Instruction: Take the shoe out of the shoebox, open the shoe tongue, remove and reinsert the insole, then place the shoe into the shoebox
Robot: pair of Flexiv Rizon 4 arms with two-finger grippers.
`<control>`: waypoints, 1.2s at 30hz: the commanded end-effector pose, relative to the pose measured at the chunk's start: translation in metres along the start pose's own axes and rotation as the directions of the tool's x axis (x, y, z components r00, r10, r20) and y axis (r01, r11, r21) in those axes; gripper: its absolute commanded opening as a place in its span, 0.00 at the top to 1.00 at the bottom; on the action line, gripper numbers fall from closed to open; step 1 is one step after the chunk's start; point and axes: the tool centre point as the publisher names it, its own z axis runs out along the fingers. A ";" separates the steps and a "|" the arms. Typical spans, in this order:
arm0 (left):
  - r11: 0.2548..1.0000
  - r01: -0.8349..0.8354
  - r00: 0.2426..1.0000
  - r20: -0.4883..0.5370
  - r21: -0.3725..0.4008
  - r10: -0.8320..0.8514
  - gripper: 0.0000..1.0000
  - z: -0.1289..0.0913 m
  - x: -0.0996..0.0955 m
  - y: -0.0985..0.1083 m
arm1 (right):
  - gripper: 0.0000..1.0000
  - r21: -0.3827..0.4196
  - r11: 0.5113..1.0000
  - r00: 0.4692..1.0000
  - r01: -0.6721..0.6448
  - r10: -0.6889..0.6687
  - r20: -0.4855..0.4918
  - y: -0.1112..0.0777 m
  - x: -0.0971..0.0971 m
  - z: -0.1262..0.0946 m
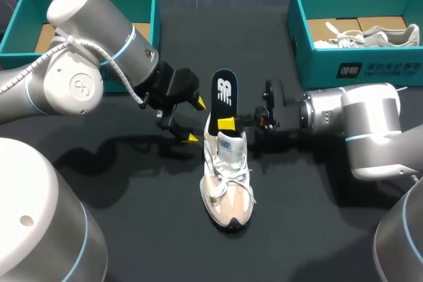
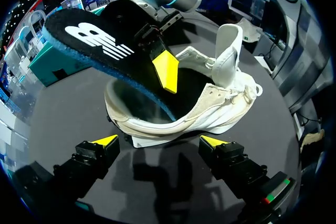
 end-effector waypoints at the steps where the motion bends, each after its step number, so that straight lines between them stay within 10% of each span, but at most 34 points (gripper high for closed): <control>1: 1.000 -0.001 1.000 0.002 -0.001 0.001 0.00 0.000 0.001 0.000 | 1.00 -0.004 1.000 1.000 -0.009 0.009 0.025 -0.008 0.008 0.003; 7: 1.000 -0.001 1.000 0.002 -0.001 0.001 0.00 0.000 0.001 0.000 | 1.00 -0.004 1.000 0.999 -0.025 0.025 0.039 -0.012 0.011 0.002; 9: 1.000 -0.001 1.000 0.002 -0.001 0.001 0.00 0.000 0.001 0.000 | 0.78 -0.004 1.000 0.999 -0.009 0.009 0.040 -0.008 0.012 0.002; 12: 1.000 -0.001 1.000 0.002 -0.001 0.001 0.00 0.000 0.001 0.000 | 0.73 0.008 1.000 0.999 0.017 -0.017 0.037 0.001 0.012 0.002; 36: 1.000 -0.001 1.000 0.002 -0.001 0.001 0.00 0.000 0.001 0.000 | 1.00 0.040 0.998 0.999 0.043 -0.043 -0.010 0.021 -0.005 0.000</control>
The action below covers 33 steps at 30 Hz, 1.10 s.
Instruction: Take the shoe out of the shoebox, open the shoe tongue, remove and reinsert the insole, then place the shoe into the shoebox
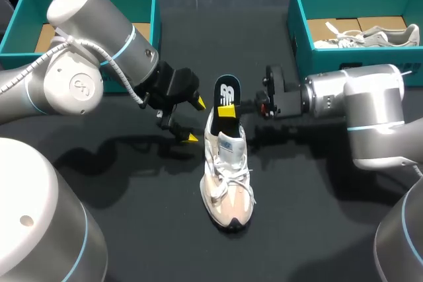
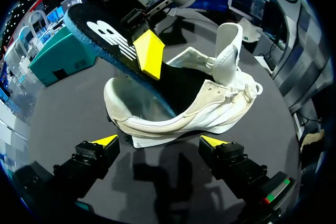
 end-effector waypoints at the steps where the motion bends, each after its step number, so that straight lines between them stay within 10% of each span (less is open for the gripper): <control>1: 1.000 -0.001 1.000 0.002 -0.001 0.001 0.00 0.000 0.001 0.000 | 1.00 0.000 1.000 0.999 -0.027 0.027 -0.018 -0.011 -0.006 0.005; 14: 1.000 -0.001 1.000 0.002 -0.001 0.001 0.00 0.000 0.001 0.000 | 1.00 -0.001 0.990 0.990 -0.138 0.138 -0.005 -0.040 0.011 0.009; 22: 1.000 -0.001 1.000 0.002 -0.001 0.001 0.00 0.000 0.001 0.000 | 0.69 0.025 0.996 0.996 -0.085 0.085 -0.006 -0.020 0.006 0.008; 30: 1.000 -0.001 1.000 0.002 -0.001 0.001 0.00 0.000 0.001 0.000 | 0.75 0.042 0.998 0.999 -0.045 0.045 0.011 -0.001 0.002 -0.003; 33: 1.000 -0.001 1.000 0.002 -0.001 0.001 0.00 0.000 0.001 0.000 | 0.91 0.037 0.999 0.999 -0.036 0.036 0.001 0.003 -0.002 -0.004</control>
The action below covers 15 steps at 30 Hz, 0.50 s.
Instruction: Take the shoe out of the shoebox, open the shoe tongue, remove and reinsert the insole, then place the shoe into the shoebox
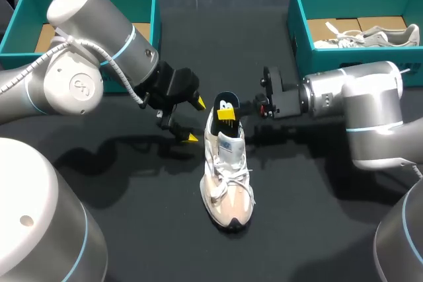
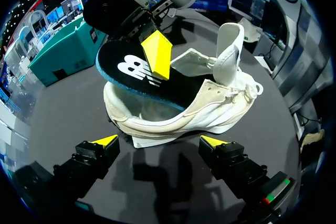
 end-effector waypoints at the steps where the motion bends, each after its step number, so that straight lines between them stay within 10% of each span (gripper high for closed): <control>1: 1.000 -0.001 1.000 0.002 -0.001 0.001 0.00 0.000 0.001 0.000 | 0.98 0.002 1.000 1.000 0.001 -0.001 -0.012 0.005 -0.003 -0.004; 15: 1.000 -0.001 1.000 0.002 -0.001 0.001 0.00 0.000 0.001 0.000 | 1.00 0.001 0.990 0.990 -0.138 0.138 -0.030 -0.038 0.007 0.011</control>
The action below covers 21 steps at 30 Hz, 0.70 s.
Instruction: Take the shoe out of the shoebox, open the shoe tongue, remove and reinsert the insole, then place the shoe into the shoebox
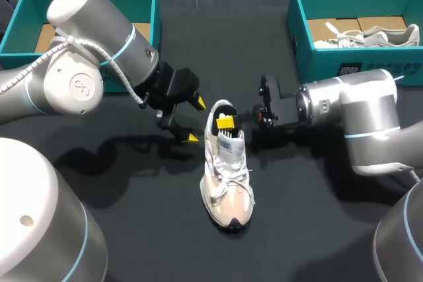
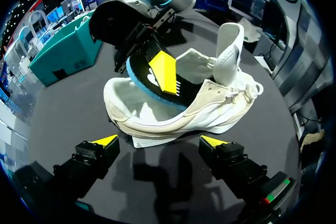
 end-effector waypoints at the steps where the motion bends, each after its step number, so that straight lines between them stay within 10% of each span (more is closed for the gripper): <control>1: 1.000 -0.001 1.000 0.002 -0.001 0.001 0.00 0.000 0.001 0.000 | 1.00 -0.009 1.000 1.000 -0.020 0.020 0.014 -0.012 0.005 0.005; 3: 1.000 -0.001 1.000 0.002 -0.001 0.001 0.00 0.000 0.001 0.000 | 1.00 -0.010 1.000 0.999 -0.020 0.020 0.024 -0.012 0.007 0.004; 6: 1.000 -0.001 1.000 0.002 -0.001 0.001 0.00 0.000 0.001 0.000 | 0.66 -0.010 1.000 0.999 0.009 -0.009 0.037 -0.005 0.009 0.003; 8: 1.000 -0.001 1.000 0.002 -0.001 0.001 0.00 0.000 0.001 0.000 | 0.62 0.003 1.000 0.999 0.030 -0.030 0.040 0.002 0.010 0.002; 17: 1.000 -0.001 1.000 0.002 -0.001 0.001 0.00 0.000 0.001 0.000 | 0.75 0.049 0.995 0.994 0.083 -0.086 0.063 0.025 0.008 -0.007; 21: 1.000 -0.001 1.000 0.002 -0.001 0.001 0.00 0.000 0.001 0.000 | 1.00 0.040 0.994 0.993 0.099 -0.102 0.062 0.030 0.003 -0.011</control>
